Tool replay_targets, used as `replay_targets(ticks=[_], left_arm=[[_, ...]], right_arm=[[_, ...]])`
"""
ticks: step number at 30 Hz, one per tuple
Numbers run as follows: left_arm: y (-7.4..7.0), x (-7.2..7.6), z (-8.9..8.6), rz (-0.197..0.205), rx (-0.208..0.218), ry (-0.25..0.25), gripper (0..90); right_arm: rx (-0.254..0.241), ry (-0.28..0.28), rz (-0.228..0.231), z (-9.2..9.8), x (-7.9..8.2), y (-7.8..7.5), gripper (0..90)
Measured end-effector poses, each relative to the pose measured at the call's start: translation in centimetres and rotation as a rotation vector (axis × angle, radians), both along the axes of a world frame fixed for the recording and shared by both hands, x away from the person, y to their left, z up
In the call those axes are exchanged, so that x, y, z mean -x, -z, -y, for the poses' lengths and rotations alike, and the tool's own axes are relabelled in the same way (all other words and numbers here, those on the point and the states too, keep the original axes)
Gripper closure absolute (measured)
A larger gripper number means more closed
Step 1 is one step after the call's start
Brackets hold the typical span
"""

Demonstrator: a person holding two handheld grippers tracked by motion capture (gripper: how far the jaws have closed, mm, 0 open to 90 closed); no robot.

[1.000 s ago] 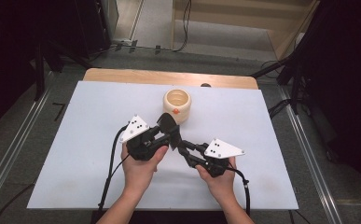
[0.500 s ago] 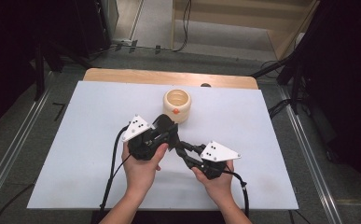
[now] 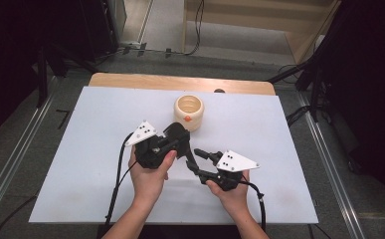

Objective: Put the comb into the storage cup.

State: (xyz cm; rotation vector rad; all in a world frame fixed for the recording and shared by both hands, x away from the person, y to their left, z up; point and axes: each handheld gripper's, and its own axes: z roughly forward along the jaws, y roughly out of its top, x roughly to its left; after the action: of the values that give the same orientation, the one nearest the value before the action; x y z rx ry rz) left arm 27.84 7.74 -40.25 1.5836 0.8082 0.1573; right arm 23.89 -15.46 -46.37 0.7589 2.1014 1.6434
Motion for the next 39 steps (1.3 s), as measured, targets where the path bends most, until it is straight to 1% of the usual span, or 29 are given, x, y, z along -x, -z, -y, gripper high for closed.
replay_targets(ticks=[1,2,3,4,5,6,7,8,9,10,13,15,16,17,18,19,21,22,23,26,28,31,33,34,39], left_arm=[[-0.1,-0.1,0.0,0.002,-0.002,0.002,84.7],[-0.1,-0.1,-0.1,0.006,-0.004,0.004,84.7],[-0.2,-0.1,-0.1,0.008,-0.004,0.005,84.7],[-0.3,-0.1,-0.2,0.010,-0.010,0.005,84.7],[-0.3,-0.1,-0.2,0.013,-0.011,0.006,84.7],[-0.4,-0.1,-0.3,0.018,-0.010,0.010,84.7],[-0.5,-0.2,-0.3,0.020,-0.011,0.011,84.7],[-0.6,-0.2,-0.4,0.021,-0.012,0.011,84.7],[-0.7,-0.2,-0.5,0.023,-0.011,0.008,84.7],[-0.7,-0.3,-0.6,0.026,-0.014,0.008,84.7],[-0.9,-0.5,-0.8,0.025,-0.011,0.008,84.7],[-1.0,-0.6,-0.9,0.027,-0.012,0.007,84.7],[-1.1,-0.7,-1.0,0.028,-0.013,0.008,84.7],[-1.1,-0.8,-1.0,0.029,-0.010,0.009,84.7],[-1.2,-0.8,-1.1,0.031,-0.012,0.005,84.7],[-1.3,-0.9,-1.2,0.031,-0.013,0.004,84.7],[-1.4,-1.1,-1.3,0.034,-0.009,0.003,84.7],[-1.5,-1.2,-1.4,0.037,-0.011,0.004,84.7],[-1.6,-1.2,-1.4,0.036,-0.008,0.004,84.7],[-1.7,-1.5,-1.5,0.039,-0.009,0.004,84.7],[-1.8,-1.6,-1.5,0.035,-0.008,0.010,84.7],[-2.0,-1.9,-1.6,0.041,-0.009,0.009,84.7],[-2.2,-2.0,-1.8,0.042,-0.009,0.005,84.7],[-2.2,-2.1,-1.9,0.044,-0.007,0.007,84.7],[-2.7,-2.5,-2.1,0.048,-0.011,0.006,84.7]], right_arm=[[-0.019,-0.014,-0.007,0.3,0.0,0.0,31.1],[-0.029,-0.016,-0.007,0.4,-0.1,0.0,25.1],[-0.029,-0.016,-0.007,0.4,-0.1,0.0,25.1],[-0.043,-0.010,-0.009,0.8,-0.1,-0.1,12.1],[-0.043,-0.010,-0.009,0.8,-0.1,-0.1,12.1],[-0.065,0.000,-0.012,1.3,-0.1,-0.1,3.2],[-0.078,0.004,-0.015,1.7,-0.2,-0.1,0.0],[-0.078,0.004,-0.015,1.7,-0.2,-0.1,0.0],[-0.106,0.001,-0.029,2.4,-0.3,0.0,0.0],[-0.108,0.005,-0.036,2.7,-0.3,0.0,0.0],[-0.106,0.035,-0.027,3.6,-0.2,0.1,0.0],[-0.097,0.057,-0.020,4.1,-0.1,0.2,0.0],[-0.097,0.057,-0.020,4.1,-0.1,0.2,0.0],[-0.086,0.067,-0.018,4.3,-0.1,0.2,0.0],[-0.070,0.088,-0.010,4.8,0.0,0.3,0.0],[-0.070,0.088,-0.010,4.8,0.0,0.3,0.0],[-0.060,0.107,-0.001,5.2,0.1,0.4,0.0],[-0.059,0.112,-0.005,5.5,0.2,0.5,0.0],[-0.055,0.132,0.003,6.0,0.5,0.7,0.0],[-0.060,0.136,0.002,6.4,0.6,0.8,0.0],[-0.053,0.157,0.005,7.0,0.8,0.9,0.0],[-0.052,0.162,0.001,7.4,0.9,1.0,0.0],[-0.049,0.173,0.002,7.8,1.0,1.1,0.0],[-0.043,0.191,0.006,8.2,1.3,1.3,0.0],[-0.037,0.215,0.011,9.0,1.7,1.6,0.0]])
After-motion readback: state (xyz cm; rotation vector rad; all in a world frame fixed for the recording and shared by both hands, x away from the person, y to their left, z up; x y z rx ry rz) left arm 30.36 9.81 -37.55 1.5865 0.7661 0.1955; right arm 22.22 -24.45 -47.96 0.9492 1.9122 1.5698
